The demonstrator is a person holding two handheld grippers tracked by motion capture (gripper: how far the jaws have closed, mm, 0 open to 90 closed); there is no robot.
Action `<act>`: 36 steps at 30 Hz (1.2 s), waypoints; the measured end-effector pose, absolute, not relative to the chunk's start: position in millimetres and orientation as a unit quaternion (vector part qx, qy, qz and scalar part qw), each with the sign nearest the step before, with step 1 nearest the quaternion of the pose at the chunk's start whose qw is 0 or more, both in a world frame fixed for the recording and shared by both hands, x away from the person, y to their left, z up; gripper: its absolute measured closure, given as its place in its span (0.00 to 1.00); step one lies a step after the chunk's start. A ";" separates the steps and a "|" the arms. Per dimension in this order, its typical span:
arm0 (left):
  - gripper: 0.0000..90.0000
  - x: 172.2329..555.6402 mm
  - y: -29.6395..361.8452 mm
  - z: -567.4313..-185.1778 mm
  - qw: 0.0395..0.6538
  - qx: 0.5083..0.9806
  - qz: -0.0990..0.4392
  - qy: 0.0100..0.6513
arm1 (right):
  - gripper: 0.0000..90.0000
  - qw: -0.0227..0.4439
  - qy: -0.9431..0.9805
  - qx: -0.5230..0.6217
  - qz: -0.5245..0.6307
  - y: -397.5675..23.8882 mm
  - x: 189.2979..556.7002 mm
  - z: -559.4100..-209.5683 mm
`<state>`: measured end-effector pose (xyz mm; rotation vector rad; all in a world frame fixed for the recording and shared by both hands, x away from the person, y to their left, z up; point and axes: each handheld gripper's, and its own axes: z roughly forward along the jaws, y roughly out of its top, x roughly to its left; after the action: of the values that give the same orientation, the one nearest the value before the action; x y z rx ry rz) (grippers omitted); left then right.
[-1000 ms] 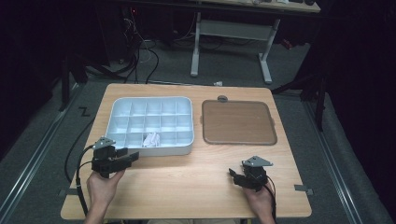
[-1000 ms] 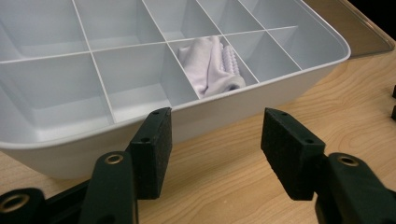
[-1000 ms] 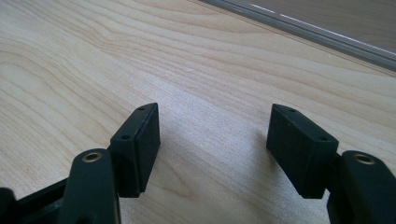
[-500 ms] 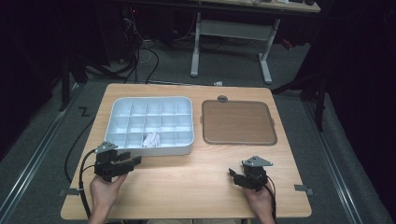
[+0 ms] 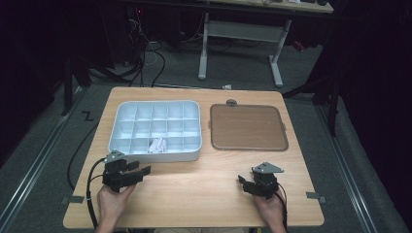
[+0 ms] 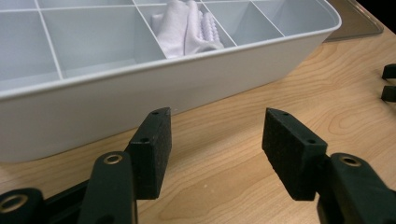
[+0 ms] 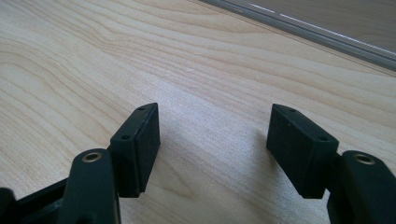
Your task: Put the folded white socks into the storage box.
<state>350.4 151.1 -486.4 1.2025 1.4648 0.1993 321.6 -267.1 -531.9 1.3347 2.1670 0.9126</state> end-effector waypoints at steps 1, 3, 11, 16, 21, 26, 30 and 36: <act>0.48 350.0 150.5 -487.2 0.579 0.514 0.083 0.628 | 0.39 0.217 0.782 0.482 0.329 -267.1 321.5 -531.9; 0.48 349.7 149.6 -489.2 0.577 0.515 0.082 0.628 | 0.39 0.217 0.783 0.481 0.329 -267.2 321.6 -531.9; 0.47 347.3 143.7 -495.3 0.571 0.527 0.077 0.625 | 0.39 0.217 0.782 0.482 0.329 -267.1 321.5 -531.9; 0.47 346.4 140.4 -500.9 0.565 0.530 0.073 0.628 | 0.39 0.217 0.782 0.482 0.329 -267.2 321.6 -531.9; 0.47 345.8 137.3 -504.5 0.564 0.533 0.070 0.627 | 0.39 0.217 0.782 0.482 0.330 -267.1 321.6 -531.9; 0.47 347.3 135.5 -507.4 0.560 0.535 0.072 0.628 | 0.39 0.217 0.782 0.482 0.330 -267.1 321.6 -531.9; 0.47 347.4 132.8 -510.0 0.558 0.537 0.071 0.628 | 0.39 0.217 0.782 0.482 0.330 -267.2 321.6 -531.9; 0.47 348.8 129.0 -514.7 0.553 0.541 0.072 0.630 | 0.39 0.217 0.782 0.482 0.329 -267.2 321.6 -531.9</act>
<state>348.8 129.0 -514.7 1.2787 1.4886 0.1713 321.6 -267.2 -531.9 1.3344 2.1668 0.9124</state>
